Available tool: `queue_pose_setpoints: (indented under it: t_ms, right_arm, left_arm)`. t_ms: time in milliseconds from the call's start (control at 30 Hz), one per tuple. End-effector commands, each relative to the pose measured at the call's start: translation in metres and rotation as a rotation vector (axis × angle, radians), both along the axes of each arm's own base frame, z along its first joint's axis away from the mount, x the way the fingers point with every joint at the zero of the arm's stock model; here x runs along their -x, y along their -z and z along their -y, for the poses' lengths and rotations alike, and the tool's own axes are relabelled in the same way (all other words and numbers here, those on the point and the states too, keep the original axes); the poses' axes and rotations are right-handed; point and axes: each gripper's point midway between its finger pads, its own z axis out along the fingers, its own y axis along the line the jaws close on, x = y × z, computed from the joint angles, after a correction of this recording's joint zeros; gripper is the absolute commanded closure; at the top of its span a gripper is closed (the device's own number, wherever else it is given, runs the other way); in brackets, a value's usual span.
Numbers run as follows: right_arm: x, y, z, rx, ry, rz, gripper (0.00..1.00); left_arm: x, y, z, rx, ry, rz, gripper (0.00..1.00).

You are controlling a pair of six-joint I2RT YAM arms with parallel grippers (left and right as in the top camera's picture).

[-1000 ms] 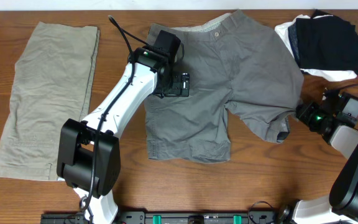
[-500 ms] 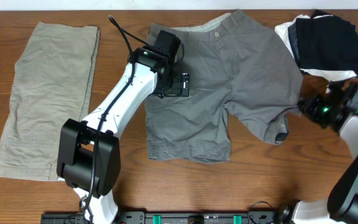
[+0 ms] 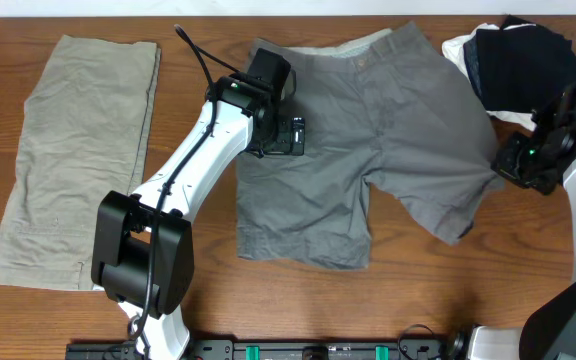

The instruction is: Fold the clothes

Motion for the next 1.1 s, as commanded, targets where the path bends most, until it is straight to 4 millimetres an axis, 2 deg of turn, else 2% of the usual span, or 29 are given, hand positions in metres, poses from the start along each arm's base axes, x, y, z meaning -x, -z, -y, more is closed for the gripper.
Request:
queue_pose_setpoints:
  t_ms: [0,133,167,200,233,267,367,500,633,700,800,900,1067]
  right_arm:
    - [0.001,-0.013,0.035,0.19,0.101,-0.011,0.99]
    - [-0.018,-0.025,0.058,0.289,0.174,0.078,0.97]
    - [-0.026,-0.028,0.06,0.296,0.179,0.112,0.84]
    - [-0.031,-0.031,0.061,0.295,0.186,0.138,0.45]
    - [-0.036,-0.033,0.06,0.285,0.195,0.16,0.14]
    - [-0.039,-0.033,0.057,0.265,0.185,0.175,0.01]
    - [-0.037,-0.03,0.047,0.21,0.161,0.164,0.01]
    - [-0.021,-0.02,0.034,0.145,0.159,0.09,0.01]
    - [-0.013,-0.014,0.002,0.018,0.033,0.054,0.02]
    - [-0.016,-0.014,-0.014,-0.017,-0.061,0.067,0.04]
    - [-0.021,-0.016,-0.027,-0.018,-0.11,0.082,0.04]
    - [-0.032,-0.019,-0.036,-0.008,-0.142,0.122,0.04]
    - [-0.046,-0.025,-0.05,-0.009,-0.186,0.18,0.07]
  left_arm:
    - [0.001,-0.008,-0.001,0.007,-0.006,0.017,0.02]
    - [0.001,-0.008,-0.001,0.007,-0.006,0.017,0.02]
    - [0.001,-0.008,-0.001,0.006,-0.003,0.018,0.02]
    - [0.001,-0.008,-0.001,0.006,-0.002,0.017,0.02]
    - [0.001,-0.008,-0.001,0.006,-0.002,0.017,0.02]
    - [0.001,-0.008,-0.001,0.006,-0.002,0.017,0.02]
    - [0.001,-0.008,-0.001,0.005,-0.003,0.015,0.02]
    - [0.001,-0.008,-0.002,0.005,-0.002,0.015,0.02]
    - [0.001,-0.008,-0.001,0.005,-0.002,0.014,0.02]
    - [0.001,-0.008,-0.001,0.005,-0.002,0.014,0.02]
    - [0.001,-0.003,-0.001,0.001,-0.003,0.006,0.02]
    - [0.007,0.011,-0.002,-0.014,0.003,-0.043,0.02]
    - [0.015,0.04,0.006,0.001,0.112,-0.125,0.02]
